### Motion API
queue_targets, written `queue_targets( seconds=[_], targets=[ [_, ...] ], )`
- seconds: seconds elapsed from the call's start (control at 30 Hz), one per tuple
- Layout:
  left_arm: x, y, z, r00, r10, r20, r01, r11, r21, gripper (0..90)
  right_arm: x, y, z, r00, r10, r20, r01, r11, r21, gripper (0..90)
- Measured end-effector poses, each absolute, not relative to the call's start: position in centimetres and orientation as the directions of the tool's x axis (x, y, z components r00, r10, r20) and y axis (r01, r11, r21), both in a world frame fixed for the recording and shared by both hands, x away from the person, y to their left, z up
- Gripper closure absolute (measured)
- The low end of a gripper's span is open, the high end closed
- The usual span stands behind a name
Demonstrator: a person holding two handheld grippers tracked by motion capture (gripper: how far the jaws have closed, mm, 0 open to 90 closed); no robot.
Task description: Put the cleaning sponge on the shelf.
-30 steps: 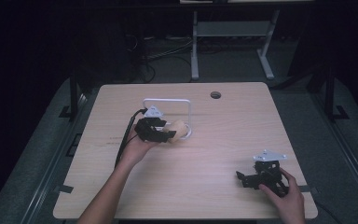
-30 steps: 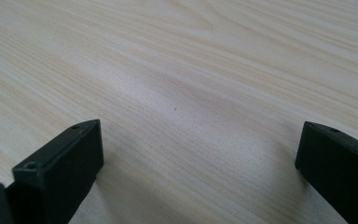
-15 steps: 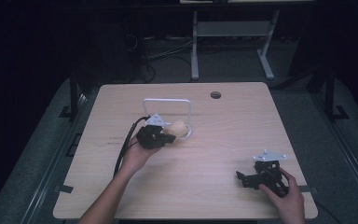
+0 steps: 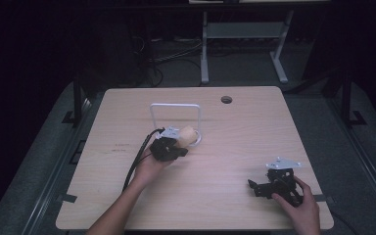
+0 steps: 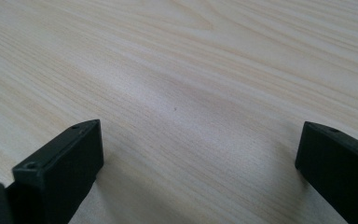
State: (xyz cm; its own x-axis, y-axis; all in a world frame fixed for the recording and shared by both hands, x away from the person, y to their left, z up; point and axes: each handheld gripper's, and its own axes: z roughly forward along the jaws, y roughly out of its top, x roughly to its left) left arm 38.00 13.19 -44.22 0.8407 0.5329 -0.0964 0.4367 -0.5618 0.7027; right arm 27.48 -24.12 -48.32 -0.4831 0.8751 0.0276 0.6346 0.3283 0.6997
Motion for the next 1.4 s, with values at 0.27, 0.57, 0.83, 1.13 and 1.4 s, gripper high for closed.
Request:
queue_targets(
  seconds=[0.27,0.57,0.83,1.13,1.4],
  targets=[
    [38.7,13.5,-44.9,0.832,0.548,-0.087,0.446,-0.565,0.694,89.8,27.5,-24.1,-48.3,-0.483,0.875,0.027,0.635,0.328,0.7,0.7],
    [39.3,14.1,-45.3,0.804,0.589,-0.087,0.471,-0.541,0.697,89.7,27.5,-24.1,-48.3,-0.483,0.875,0.027,0.635,0.328,0.7,0.7],
    [39.7,14.8,-45.3,0.784,0.616,-0.07,0.486,-0.54,0.688,89.7,27.5,-24.1,-48.3,-0.483,0.875,0.027,0.635,0.328,0.7,0.7],
    [40.2,16.1,-45.5,0.752,0.655,-0.075,0.512,-0.509,0.692,89.7,27.5,-24.1,-48.3,-0.483,0.875,0.027,0.635,0.328,0.7,0.7],
    [40.6,17.0,-45.6,0.734,0.676,-0.062,0.518,-0.499,0.694,89.7,27.5,-24.1,-48.3,-0.483,0.875,0.028,0.635,0.328,0.7,0.7]
  ],
)
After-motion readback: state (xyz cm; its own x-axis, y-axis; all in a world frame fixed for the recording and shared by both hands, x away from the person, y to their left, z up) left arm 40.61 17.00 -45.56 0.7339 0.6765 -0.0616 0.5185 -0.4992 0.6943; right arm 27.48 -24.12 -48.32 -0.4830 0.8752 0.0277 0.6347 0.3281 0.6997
